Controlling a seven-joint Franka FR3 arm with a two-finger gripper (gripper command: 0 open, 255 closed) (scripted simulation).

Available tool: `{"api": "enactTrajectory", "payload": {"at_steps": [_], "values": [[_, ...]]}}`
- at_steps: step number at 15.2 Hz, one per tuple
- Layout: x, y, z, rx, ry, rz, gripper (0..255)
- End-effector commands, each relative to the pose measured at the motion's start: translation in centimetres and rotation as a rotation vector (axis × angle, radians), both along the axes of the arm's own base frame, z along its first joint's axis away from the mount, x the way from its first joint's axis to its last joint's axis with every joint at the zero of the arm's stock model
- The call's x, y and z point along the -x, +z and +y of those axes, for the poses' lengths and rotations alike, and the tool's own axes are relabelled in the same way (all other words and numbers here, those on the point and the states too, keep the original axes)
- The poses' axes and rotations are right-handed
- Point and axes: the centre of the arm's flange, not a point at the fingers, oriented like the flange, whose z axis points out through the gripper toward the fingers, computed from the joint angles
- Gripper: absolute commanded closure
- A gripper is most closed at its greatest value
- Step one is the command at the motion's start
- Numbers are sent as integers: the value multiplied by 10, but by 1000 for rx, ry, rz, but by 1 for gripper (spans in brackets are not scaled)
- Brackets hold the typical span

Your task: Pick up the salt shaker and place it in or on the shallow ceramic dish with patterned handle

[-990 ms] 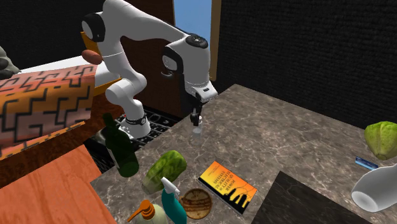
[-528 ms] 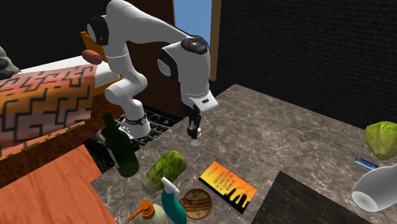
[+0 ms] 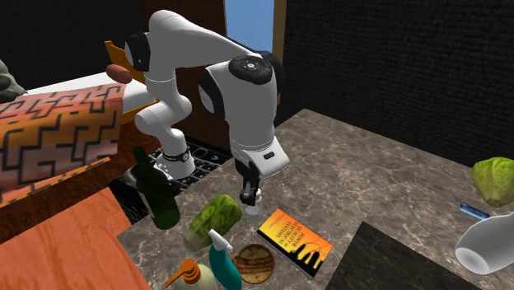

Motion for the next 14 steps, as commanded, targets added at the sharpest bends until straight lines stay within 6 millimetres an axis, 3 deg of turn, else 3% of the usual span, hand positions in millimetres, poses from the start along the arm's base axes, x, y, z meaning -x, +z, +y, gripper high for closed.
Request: {"api": "enactTrajectory", "payload": {"at_steps": [1,4,14], "values": [[-10,1,-25,0,1,0,255],[-29,7,-65,0,1,0,255],[-29,-46,-65,0,1,0,255]]}}
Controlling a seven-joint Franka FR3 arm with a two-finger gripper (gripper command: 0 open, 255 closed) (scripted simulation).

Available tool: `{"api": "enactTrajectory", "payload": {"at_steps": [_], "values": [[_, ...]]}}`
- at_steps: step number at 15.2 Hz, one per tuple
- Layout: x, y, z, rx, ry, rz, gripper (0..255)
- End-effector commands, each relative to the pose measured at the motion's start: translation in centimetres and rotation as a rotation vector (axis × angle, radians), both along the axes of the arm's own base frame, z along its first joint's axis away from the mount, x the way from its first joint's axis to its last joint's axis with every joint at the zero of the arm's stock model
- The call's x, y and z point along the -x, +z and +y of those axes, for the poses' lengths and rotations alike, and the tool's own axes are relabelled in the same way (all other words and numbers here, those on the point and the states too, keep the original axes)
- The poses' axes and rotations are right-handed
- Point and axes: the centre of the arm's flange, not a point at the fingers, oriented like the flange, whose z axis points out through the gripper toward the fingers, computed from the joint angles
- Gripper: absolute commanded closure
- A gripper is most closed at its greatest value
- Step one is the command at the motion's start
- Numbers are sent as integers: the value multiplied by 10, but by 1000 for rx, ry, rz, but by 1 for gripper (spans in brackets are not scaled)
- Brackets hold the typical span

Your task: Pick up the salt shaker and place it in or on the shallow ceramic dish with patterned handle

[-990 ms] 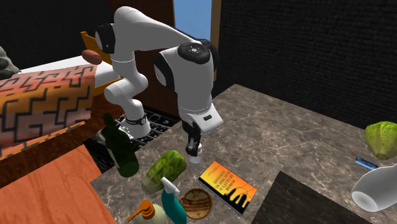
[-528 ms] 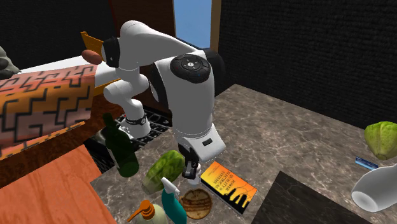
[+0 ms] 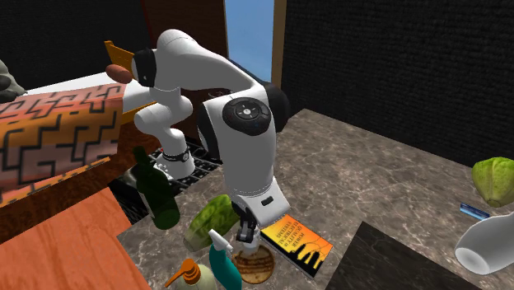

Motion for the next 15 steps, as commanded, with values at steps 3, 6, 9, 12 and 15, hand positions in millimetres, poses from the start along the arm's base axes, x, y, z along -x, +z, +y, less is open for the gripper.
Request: {"api": "enactTrajectory", "payload": {"at_steps": [3,6,9,12,15], "values": [[-1,-21,0,0,0,-1,255],[-1,-37,0,0,0,-1,255],[-1,-53,0,0,0,-1,255],[-1,-62,0,0,0,-1,255],[-1,-62,0,0,0,-1,255]]}}
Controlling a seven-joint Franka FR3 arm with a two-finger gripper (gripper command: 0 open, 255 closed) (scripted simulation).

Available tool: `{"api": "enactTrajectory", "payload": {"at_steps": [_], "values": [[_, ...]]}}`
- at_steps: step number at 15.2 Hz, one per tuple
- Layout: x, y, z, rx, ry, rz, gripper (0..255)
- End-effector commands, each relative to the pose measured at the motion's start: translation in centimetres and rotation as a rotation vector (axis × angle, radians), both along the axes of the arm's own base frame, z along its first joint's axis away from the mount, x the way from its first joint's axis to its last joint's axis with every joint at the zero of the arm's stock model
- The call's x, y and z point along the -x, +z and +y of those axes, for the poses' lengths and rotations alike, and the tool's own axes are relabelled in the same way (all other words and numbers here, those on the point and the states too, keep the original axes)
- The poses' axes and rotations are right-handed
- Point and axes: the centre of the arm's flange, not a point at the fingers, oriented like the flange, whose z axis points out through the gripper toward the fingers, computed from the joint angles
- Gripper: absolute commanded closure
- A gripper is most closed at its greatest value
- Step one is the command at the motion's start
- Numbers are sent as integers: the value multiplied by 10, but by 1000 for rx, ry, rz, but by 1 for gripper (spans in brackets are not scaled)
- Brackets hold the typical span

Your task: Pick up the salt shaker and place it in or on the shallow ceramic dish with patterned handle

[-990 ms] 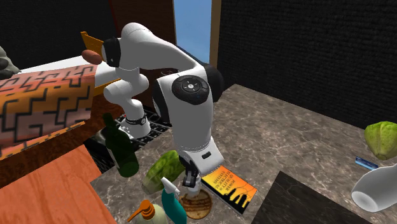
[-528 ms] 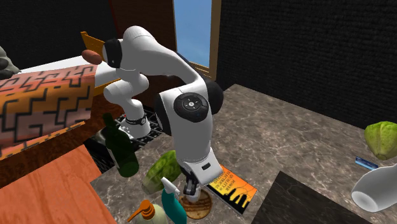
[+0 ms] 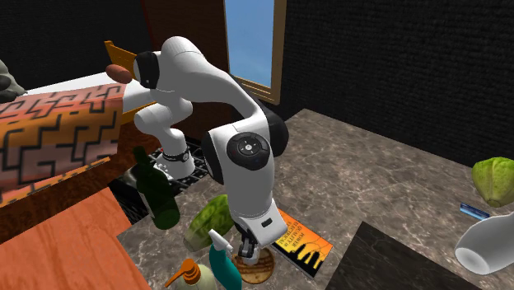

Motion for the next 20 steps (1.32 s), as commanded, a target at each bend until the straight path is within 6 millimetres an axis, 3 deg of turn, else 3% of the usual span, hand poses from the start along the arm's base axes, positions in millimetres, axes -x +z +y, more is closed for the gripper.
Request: {"api": "enactTrajectory", "payload": {"at_steps": [1,3,4,9,13,20], "values": [[0,0,0,0,0,0,255],[0,0,0,0,0,0,255],[0,0,0,0,0,0,0],[0,0,0,0,0,0,0],[-3,50,-4,0,0,0,0],[-3,50,-4,0,0,0,0]]}}
